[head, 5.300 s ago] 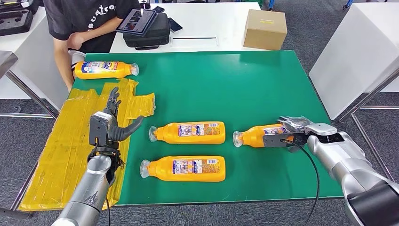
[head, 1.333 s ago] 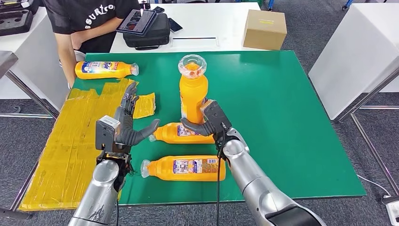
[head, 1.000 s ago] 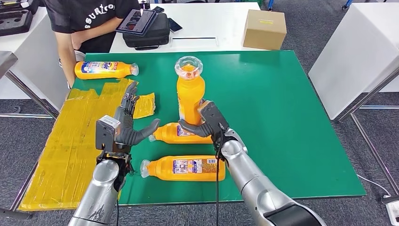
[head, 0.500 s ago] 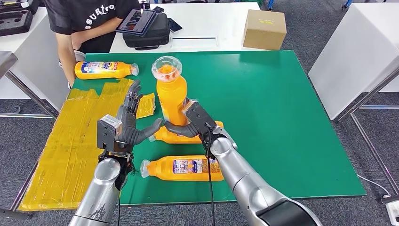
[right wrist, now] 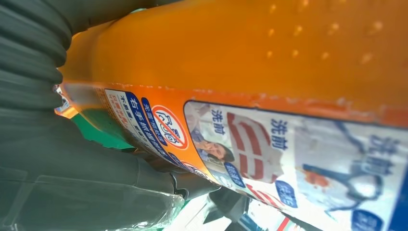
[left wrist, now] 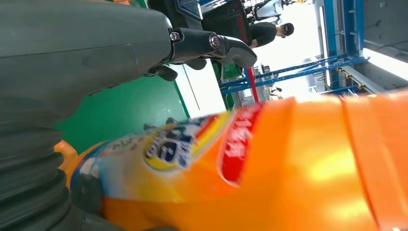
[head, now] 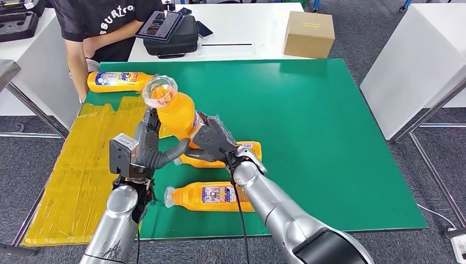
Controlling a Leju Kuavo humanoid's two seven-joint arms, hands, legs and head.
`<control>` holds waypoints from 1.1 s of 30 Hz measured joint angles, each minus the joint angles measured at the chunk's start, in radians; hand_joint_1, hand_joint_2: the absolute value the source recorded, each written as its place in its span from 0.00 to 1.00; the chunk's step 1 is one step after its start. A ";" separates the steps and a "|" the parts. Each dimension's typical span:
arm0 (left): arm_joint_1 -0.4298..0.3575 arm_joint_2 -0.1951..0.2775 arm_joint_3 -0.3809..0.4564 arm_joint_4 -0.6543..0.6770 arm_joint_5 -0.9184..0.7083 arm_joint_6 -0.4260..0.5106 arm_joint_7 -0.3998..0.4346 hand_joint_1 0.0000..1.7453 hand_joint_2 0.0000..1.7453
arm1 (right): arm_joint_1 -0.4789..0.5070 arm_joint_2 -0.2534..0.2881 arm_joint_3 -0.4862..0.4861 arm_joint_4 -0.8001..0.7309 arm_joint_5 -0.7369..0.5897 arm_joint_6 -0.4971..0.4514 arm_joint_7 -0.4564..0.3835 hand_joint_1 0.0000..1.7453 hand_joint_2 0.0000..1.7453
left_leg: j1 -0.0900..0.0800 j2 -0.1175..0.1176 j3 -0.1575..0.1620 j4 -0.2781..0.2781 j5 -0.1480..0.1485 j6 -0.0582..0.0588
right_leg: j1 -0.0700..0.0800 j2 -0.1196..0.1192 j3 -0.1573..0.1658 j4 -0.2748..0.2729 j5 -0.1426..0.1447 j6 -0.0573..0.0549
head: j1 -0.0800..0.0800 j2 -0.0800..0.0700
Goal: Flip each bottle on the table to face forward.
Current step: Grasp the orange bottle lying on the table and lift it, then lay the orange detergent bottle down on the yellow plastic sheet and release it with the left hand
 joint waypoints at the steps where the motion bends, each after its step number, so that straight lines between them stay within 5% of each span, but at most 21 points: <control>1: 0.000 0.000 -0.001 -0.002 0.000 -0.001 0.001 0.00 1.00 | -0.002 0.000 0.019 0.002 -0.003 -0.017 0.008 1.00 1.00 | 0.000 0.000 0.000 0.000 0.000 0.000 | 0.000 0.000 0.000 0.000 0.000 0.000 | 0.000 0.000; 14: 0.004 0.000 -0.002 -0.013 0.016 0.000 0.013 0.00 1.00 | -0.021 0.000 0.242 0.050 -0.025 -0.136 0.076 1.00 1.00 | 0.000 0.000 0.000 0.000 0.000 0.000 | 0.000 0.000 0.000 0.000 0.000 0.000 | 0.000 0.000; 26: 0.024 0.003 0.002 -0.021 0.019 0.001 0.013 0.00 1.00 | -0.033 0.000 0.313 0.068 -0.041 -0.143 0.098 1.00 1.00 | 0.000 0.000 0.000 0.000 0.000 0.000 | 0.000 0.000 0.000 0.000 0.000 0.000 | 0.000 0.000; 28: 0.024 0.003 0.002 -0.021 0.022 0.000 0.013 0.24 1.00 | -0.036 0.000 0.321 0.070 -0.047 -0.143 0.099 1.00 1.00 | 0.000 0.000 0.000 0.000 0.000 0.000 | 0.000 0.000 0.000 0.000 0.000 0.000 | 0.000 0.000; 31: 0.024 0.003 0.002 -0.021 0.034 -0.007 0.017 0.90 1.00 | -0.040 0.000 0.337 0.074 -0.066 -0.145 0.102 1.00 1.00 | 0.000 0.000 0.000 0.000 0.000 0.000 | 0.000 0.000 0.000 0.000 0.000 0.000 | 0.000 0.000; 33: 0.024 0.003 0.002 -0.021 0.042 -0.014 0.019 1.00 1.00 | -0.042 0.000 0.347 0.076 -0.079 -0.149 0.103 1.00 1.00 | 0.000 0.000 0.000 0.000 0.000 0.000 | 0.000 0.000 0.000 0.000 0.000 0.000 | 0.000 0.000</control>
